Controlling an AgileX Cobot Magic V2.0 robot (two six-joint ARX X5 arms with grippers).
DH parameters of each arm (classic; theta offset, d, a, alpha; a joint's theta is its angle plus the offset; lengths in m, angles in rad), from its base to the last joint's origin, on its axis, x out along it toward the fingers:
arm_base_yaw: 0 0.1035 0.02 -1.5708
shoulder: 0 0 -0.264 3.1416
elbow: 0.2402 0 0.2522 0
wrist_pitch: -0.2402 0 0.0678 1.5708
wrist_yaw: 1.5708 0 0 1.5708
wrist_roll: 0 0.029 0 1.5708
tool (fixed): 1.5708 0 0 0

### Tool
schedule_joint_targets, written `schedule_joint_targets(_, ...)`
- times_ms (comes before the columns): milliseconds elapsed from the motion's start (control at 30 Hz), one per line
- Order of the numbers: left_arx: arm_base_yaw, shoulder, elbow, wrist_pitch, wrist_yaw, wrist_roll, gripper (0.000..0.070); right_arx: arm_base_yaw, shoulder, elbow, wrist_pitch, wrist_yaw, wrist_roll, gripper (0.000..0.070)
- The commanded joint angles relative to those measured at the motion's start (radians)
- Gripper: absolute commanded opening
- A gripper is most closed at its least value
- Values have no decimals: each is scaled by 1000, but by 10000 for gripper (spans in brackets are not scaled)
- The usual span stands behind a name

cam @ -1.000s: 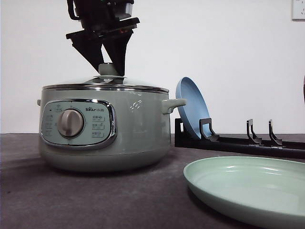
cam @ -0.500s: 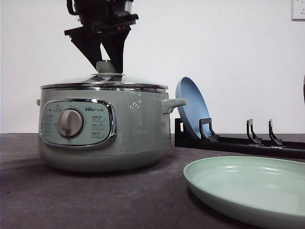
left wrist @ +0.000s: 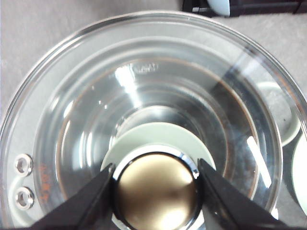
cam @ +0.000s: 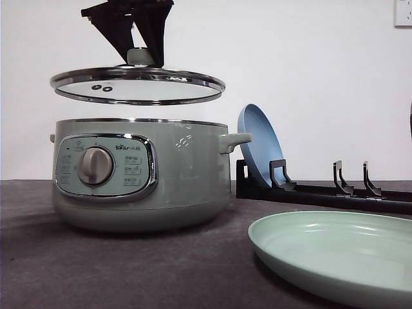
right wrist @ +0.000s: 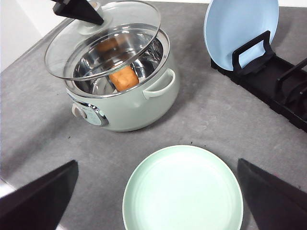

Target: Transfer potato from steamer to green plate

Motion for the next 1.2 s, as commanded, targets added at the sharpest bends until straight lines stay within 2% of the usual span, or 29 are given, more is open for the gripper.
schedule_joint_targets(0, 1, -13, 43, 30, -4, -5, 0, 1, 3, 9, 5, 4, 11, 700)
schedule_joint_targets(267, 103, -41, 43, 28, -4, -3, 0, 1, 3, 9, 4, 4, 11, 700)
schedule_joint_targets(833, 472, -58, 42, 9, -3, -18, 0, 1, 3, 9, 6, 2, 10, 700)
schedule_joint_targets(1000, 517, -58, 42, 7, -3, -28, 0, 3, 48, 16, 15, -46, 18, 700)
schedule_joint_targets(1167, 521, -58, 42, 8, -3, -28, 0, 26, 193, 52, 35, -124, 18, 700)
